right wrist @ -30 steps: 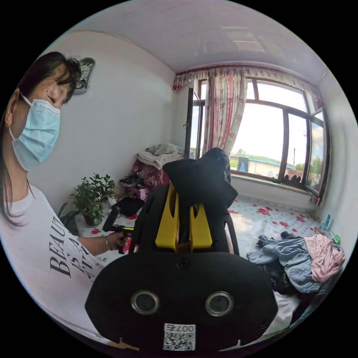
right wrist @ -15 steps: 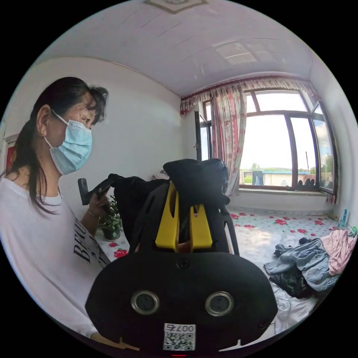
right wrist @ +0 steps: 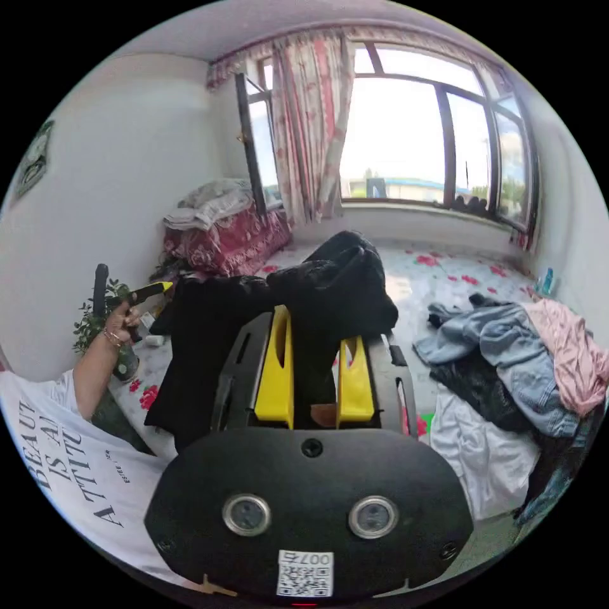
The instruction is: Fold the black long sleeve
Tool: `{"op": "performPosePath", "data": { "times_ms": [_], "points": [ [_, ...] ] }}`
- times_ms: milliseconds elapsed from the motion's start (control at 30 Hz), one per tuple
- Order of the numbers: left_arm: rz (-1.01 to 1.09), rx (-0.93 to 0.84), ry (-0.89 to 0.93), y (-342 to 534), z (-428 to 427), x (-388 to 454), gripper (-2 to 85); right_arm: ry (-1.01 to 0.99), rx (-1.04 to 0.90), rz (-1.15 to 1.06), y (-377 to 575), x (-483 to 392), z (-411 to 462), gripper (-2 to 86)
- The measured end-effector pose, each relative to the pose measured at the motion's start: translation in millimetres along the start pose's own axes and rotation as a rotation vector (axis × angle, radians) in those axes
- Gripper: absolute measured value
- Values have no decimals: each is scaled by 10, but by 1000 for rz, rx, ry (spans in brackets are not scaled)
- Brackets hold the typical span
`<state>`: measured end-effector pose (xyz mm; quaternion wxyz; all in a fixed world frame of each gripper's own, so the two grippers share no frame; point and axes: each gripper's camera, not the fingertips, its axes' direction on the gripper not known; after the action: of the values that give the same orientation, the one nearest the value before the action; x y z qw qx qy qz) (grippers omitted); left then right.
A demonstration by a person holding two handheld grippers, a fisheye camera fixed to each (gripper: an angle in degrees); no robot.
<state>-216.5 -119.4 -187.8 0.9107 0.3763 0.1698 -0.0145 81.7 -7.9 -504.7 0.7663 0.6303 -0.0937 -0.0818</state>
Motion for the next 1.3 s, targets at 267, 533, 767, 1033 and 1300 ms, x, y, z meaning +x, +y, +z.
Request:
{"op": "performPosePath", "data": {
  "times_ms": [267,533,767,1033,1300],
  "points": [
    [-115,-409,-82,1895,747,-222,92,-1,-493,229,2272,773,2065,103],
    [-111,-557,-86,2080,1129,31,109,66,-489,167,2459,1074,2948,110],
    [183,-672,-361,1894,1831,497,7,125,-768,68,2973,1271,4107,111],
    [-155,-641,-535,1177,1643,-585,-4,315,-636,216,3071,1878,3610,81],
    [-125,-416,-375,871,1368,8,57,-68,-567,-68,2979,1039,4345,61]
  ]
}}
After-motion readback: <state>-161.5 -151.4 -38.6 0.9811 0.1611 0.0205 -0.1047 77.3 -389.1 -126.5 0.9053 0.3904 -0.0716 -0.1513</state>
